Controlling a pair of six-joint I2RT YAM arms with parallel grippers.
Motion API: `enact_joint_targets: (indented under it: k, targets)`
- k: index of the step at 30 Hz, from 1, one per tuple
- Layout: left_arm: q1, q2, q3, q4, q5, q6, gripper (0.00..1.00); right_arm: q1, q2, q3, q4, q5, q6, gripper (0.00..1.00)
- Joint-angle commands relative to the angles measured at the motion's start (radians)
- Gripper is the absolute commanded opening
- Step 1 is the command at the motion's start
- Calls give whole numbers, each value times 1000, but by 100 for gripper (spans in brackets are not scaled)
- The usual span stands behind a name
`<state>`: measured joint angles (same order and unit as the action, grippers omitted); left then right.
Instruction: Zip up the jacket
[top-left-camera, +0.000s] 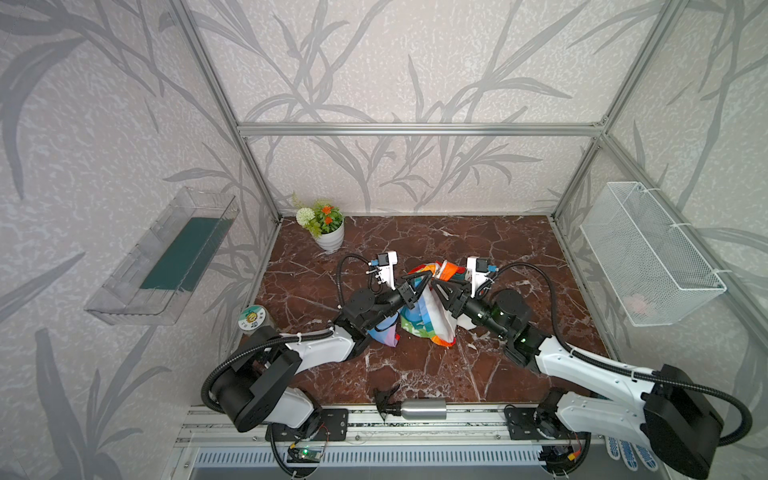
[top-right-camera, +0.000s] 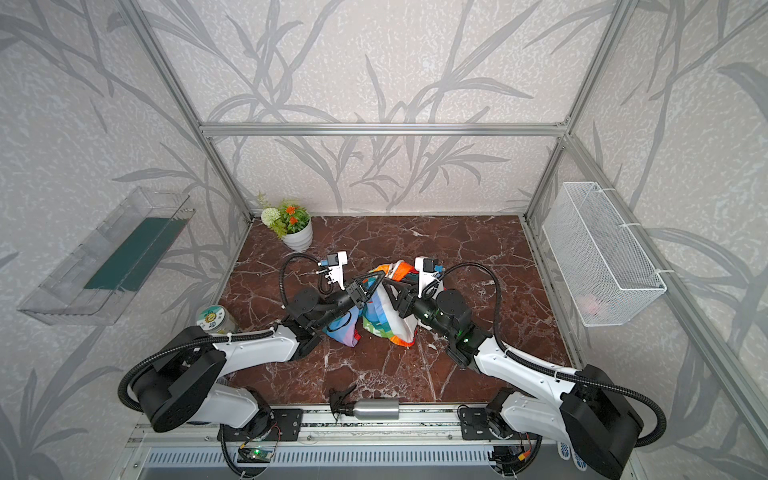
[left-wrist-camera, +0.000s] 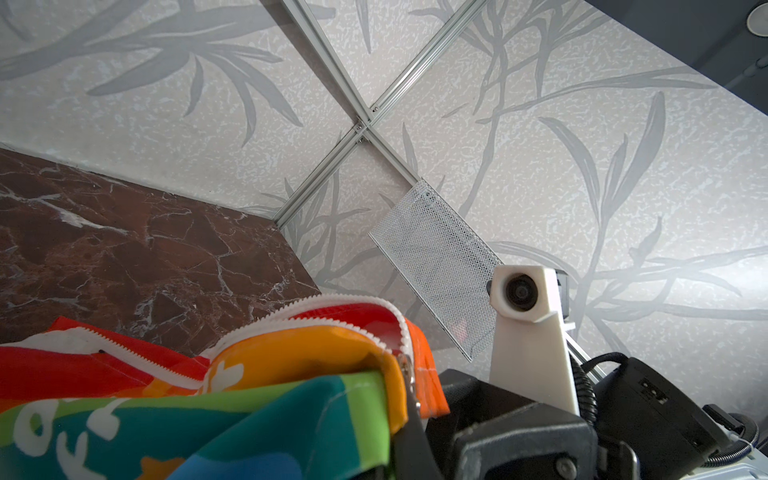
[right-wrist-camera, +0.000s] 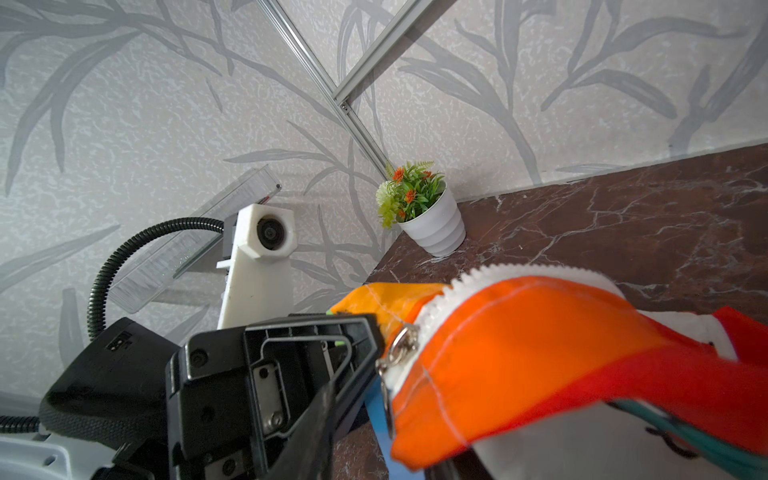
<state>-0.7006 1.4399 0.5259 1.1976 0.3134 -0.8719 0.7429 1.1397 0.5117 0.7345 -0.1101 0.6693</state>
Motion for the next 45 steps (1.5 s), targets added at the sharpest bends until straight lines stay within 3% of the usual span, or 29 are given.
enact_joint_targets:
  k: [1,10,20,28,40,45]
  targets:
    - [-4,-33,-7,32,6,2,0,-7,9,33,57,-14,17,34]
    - [-4,-40,-3,17,9,10,0,-8,47,43,88,-29,41,26]
    - [-4,-53,-21,1,6,35,0,-8,48,40,106,-23,120,0]
    - [-5,-76,-46,-16,14,72,0,17,30,25,92,35,296,0]
    - [-21,-123,-100,-58,21,124,0,39,-63,61,-141,168,585,0]
    - [-41,-139,-102,-93,28,165,0,44,-37,70,-110,183,676,0]
